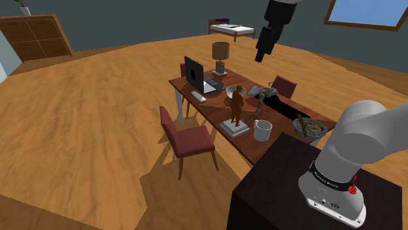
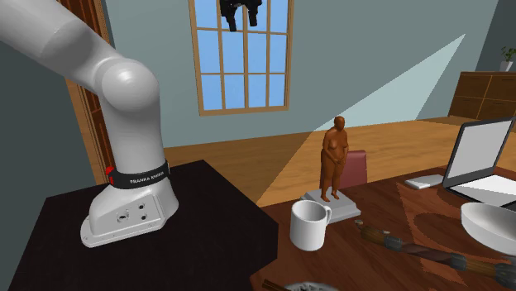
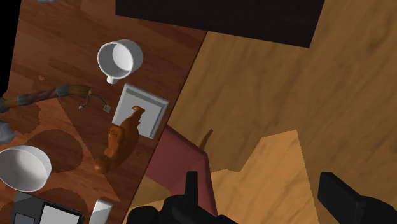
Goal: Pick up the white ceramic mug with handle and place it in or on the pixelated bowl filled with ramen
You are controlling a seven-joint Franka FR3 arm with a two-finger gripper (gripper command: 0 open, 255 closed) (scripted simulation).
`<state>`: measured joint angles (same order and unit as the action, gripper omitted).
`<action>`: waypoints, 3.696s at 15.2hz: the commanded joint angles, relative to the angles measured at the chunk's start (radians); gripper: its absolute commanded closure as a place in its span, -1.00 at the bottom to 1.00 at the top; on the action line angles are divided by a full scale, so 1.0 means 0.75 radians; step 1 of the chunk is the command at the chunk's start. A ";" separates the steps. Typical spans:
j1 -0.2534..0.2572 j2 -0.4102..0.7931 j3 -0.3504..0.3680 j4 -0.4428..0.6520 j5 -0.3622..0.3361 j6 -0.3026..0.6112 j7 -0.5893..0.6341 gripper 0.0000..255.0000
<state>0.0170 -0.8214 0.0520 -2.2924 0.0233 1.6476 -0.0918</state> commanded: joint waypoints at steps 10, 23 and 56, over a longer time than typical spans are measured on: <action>-0.029 -0.052 -0.138 -0.391 -0.078 0.315 -0.175 -1.00; -0.122 0.210 -0.394 -0.745 -0.234 0.902 -0.453 -1.00; -0.352 1.633 -0.224 -0.414 1.342 1.863 -2.165 -1.00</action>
<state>-0.2466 0.4033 -0.1162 -2.6033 1.0296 3.0451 -1.7149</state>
